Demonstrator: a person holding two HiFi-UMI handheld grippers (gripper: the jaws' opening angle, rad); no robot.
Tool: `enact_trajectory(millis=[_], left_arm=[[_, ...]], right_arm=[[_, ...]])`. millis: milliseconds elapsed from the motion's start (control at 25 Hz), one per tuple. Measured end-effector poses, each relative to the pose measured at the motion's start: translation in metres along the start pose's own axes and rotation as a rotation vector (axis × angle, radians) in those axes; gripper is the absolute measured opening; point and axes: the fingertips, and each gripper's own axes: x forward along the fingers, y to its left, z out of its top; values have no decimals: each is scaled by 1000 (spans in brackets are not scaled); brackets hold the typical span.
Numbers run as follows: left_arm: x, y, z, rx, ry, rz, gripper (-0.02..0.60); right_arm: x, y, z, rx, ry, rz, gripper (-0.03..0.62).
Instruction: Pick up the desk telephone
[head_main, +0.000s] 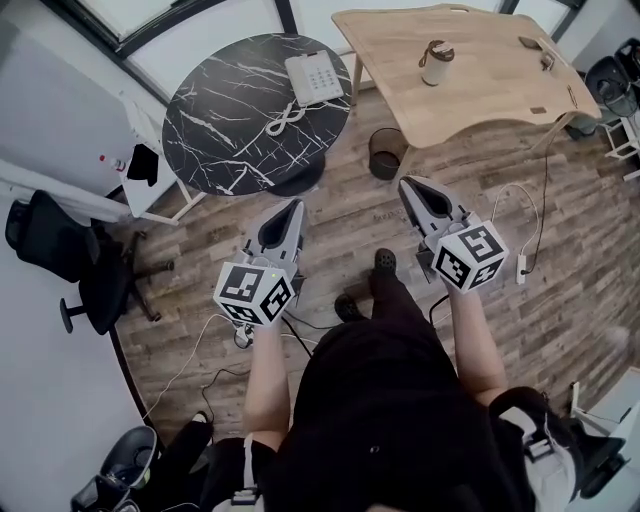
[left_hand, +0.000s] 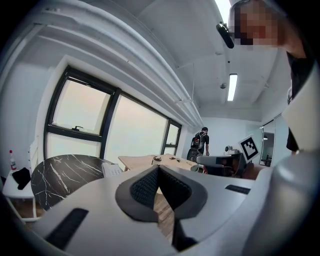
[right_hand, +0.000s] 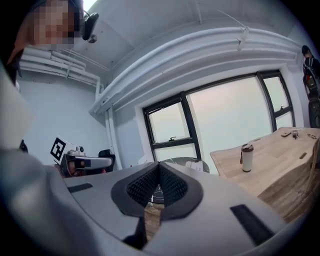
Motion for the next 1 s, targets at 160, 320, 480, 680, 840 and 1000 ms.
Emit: enact_trajectory(millis=[160,320,480,680,840,1000], left_arm=[[18,6,5,6,7,20,14],[41,17,14,8,12,50,14],[70,20,25,13,15,71,14],[105,17,34,16,13,92,14],[125,14,32,13,10,115,14],[138,14,27,-3,6,151,14]], right_arm=[[15,-19,6,-2,1,14,29],[34,-40,15,-9,7,38,29],[48,-65,26,-12,17,60,29],[61,-96,40,-9,22,90,29],[70,-113,45,-11,23,127,29],[81,-127,44,-11,41,155,29]])
